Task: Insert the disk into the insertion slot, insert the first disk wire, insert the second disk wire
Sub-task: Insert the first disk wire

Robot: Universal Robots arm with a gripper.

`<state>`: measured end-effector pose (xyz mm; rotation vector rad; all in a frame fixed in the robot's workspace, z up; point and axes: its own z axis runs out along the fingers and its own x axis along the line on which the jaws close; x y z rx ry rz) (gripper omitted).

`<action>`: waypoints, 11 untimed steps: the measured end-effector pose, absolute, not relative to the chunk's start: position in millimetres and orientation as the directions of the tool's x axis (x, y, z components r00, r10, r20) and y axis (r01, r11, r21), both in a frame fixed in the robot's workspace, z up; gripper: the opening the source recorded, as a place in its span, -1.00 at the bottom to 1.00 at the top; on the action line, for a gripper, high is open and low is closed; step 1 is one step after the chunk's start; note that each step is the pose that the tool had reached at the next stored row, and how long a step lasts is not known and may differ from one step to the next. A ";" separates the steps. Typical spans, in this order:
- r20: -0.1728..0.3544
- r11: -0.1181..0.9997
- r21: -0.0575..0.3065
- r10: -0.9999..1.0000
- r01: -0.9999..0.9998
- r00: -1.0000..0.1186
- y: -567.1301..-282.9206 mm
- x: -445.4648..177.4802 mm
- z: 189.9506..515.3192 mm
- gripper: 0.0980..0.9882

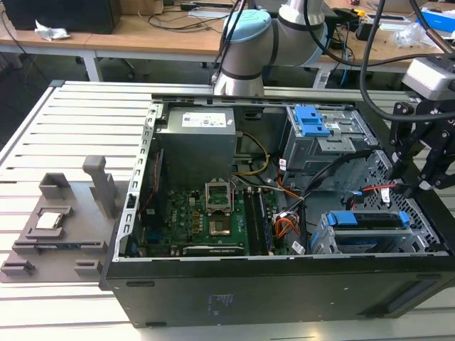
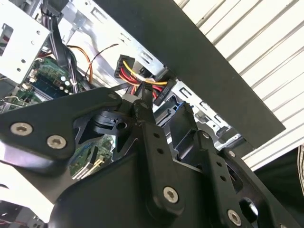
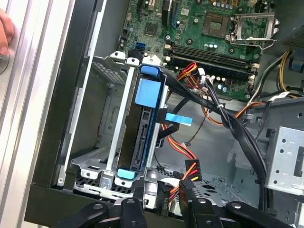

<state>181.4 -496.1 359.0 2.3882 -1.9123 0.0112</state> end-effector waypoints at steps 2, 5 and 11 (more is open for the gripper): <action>0.067 -0.229 0.062 -0.970 -0.971 0.233 -496.1 181.6 357.6 -0.28; 0.068 -0.239 0.062 -0.968 -0.969 0.243 -495.2 181.6 356.0 -0.28; 0.069 -0.241 0.062 -0.967 -0.968 0.245 -494.0 181.5 354.3 -0.28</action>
